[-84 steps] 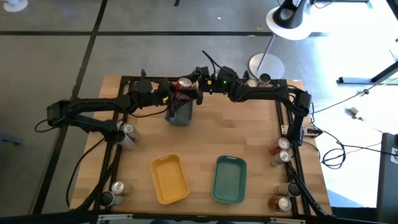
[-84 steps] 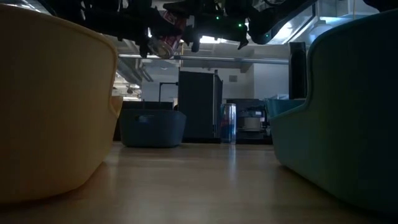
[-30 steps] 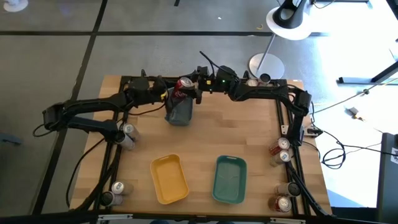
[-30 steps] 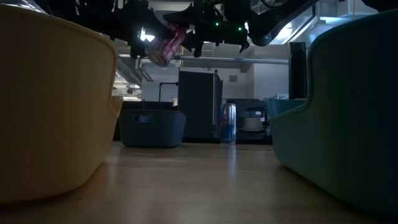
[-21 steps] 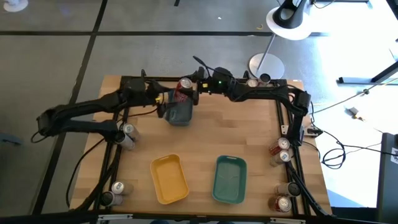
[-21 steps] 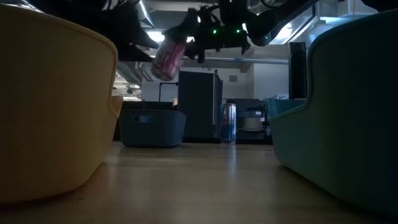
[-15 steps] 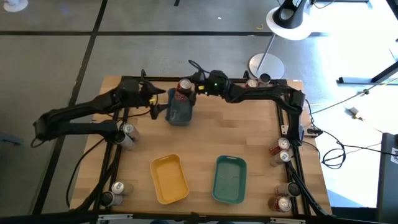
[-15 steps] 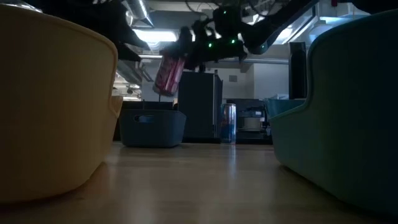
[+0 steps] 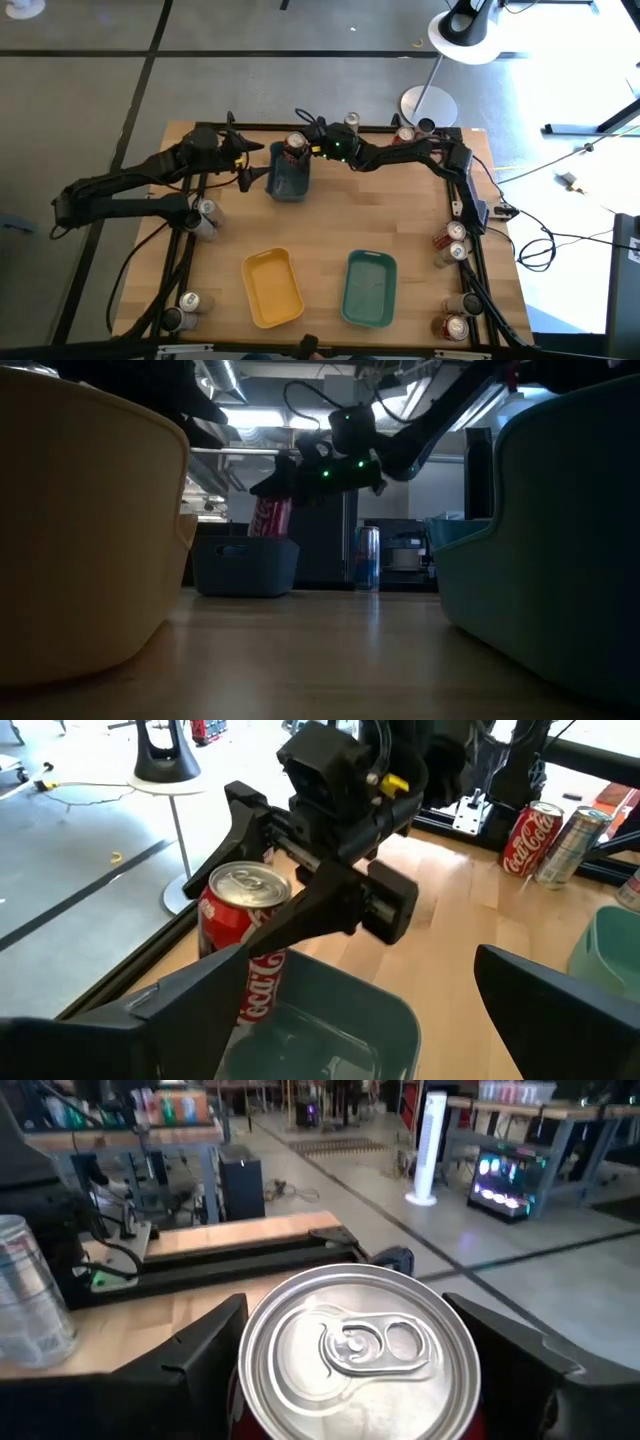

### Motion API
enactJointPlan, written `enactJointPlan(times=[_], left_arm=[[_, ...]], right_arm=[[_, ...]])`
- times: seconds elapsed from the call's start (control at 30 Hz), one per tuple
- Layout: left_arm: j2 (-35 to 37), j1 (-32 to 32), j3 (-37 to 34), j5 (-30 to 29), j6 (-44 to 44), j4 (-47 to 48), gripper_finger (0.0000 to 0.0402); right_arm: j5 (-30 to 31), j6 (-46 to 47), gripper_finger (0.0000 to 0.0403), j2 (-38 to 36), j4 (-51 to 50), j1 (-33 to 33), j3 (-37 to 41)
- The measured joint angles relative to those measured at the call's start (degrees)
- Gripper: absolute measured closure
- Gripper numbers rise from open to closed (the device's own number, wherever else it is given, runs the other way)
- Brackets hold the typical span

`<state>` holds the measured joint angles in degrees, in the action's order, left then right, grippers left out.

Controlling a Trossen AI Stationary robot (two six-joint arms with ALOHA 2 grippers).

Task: Sort soda cans
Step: Put the red and white soda can into the blue bin

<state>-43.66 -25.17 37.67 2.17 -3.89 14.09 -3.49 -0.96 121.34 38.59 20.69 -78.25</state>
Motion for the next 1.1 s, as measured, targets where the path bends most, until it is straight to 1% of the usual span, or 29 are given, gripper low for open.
enactJointPlan(times=[0.1,0.27,0.4,0.63,0.87,0.97,1.1], left_arm=[[0.0,0.0,0.0,0.0,-0.2,0.0,0.0027],[0.0,0.0,0.0,0.0,-0.8,0.1,0.0027],[0.0,0.0,0.0,0.0,-0.8,0.4,0.0027],[0.0,0.0,0.0,0.0,-1.7,0.4,0.0027],[0.0,0.0,0.0,0.0,-2.1,0.3,0.0027],[0.0,0.0,0.0,0.0,-2.1,0.3,0.0027],[0.0,0.0,0.0,0.0,-2.1,0.3,0.0027]], right_arm=[[0.5,0.4,0.0114,2.1,-0.4,0.0,-2.6],[0.9,0.5,0.0113,6.5,-6.3,0.0,-8.9],[0.9,0.6,0.0113,8.2,-9.9,-0.1,-12.5],[1.5,2.0,0.0113,11.5,-8.8,-0.1,-13.0],[1.6,2.0,0.0112,12.8,-7.6,-0.1,-13.1],[1.6,2.0,0.0096,12.8,-7.3,-0.1,-13.1],[1.6,2.1,0.0058,12.8,-7.2,-0.1,-13.0]])
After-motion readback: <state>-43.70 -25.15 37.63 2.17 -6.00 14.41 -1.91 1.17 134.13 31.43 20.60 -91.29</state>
